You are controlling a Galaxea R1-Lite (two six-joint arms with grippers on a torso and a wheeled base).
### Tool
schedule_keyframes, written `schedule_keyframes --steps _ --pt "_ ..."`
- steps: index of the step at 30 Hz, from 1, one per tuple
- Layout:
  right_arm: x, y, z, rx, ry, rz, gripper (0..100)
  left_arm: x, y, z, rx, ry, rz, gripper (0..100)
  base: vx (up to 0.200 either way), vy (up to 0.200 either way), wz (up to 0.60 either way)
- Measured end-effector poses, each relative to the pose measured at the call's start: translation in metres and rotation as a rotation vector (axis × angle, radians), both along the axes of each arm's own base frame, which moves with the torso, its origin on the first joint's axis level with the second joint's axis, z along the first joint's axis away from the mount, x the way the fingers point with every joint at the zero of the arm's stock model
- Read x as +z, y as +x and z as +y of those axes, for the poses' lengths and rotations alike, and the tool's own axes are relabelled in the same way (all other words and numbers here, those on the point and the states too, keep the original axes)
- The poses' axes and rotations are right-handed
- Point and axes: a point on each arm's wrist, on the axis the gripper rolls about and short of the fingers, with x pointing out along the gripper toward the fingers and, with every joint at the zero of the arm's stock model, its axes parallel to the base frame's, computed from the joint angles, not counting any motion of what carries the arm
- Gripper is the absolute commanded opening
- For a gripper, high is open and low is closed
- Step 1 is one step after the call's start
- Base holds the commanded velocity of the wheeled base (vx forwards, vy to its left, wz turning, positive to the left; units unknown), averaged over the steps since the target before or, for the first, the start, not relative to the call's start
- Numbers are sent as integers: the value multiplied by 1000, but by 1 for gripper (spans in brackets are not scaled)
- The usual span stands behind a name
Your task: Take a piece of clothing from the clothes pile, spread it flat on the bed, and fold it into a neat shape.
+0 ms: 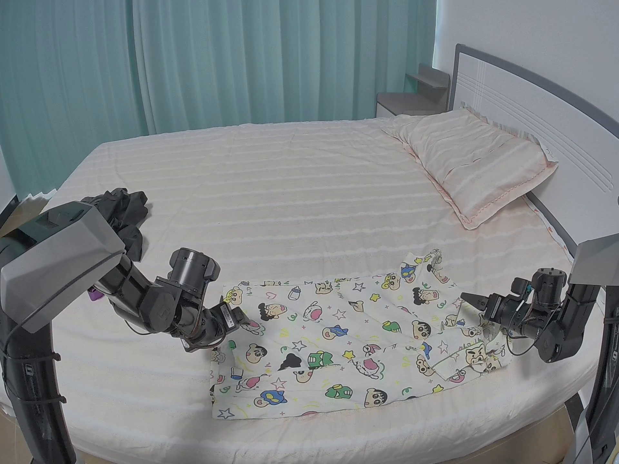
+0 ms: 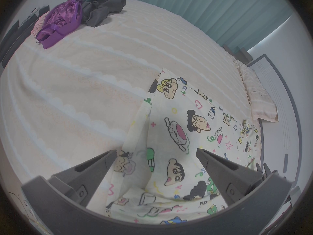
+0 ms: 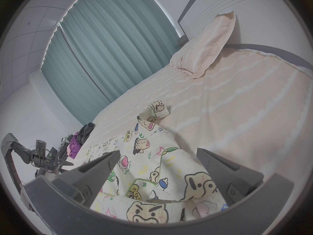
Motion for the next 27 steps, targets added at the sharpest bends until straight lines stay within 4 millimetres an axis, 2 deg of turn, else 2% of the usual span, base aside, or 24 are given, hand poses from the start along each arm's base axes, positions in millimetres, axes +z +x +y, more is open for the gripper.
schedule_keyframes --steps 8,14,19,27 --pt "2 -13 -3 -41 -16 -38 100 19 -26 -21 -69 -23 -15 100 0 0 0" --pt "0 -25 -3 -68 -25 -24 100 26 -46 -50 -167 -40 -21 100 0 0 0" --pt "-1 -32 -6 -167 -14 16 100 24 -61 -71 -245 -54 -29 100 0 0 0" --pt "15 -49 -5 -266 107 55 100 5 -60 -85 -279 -43 -35 100 0 0 0"
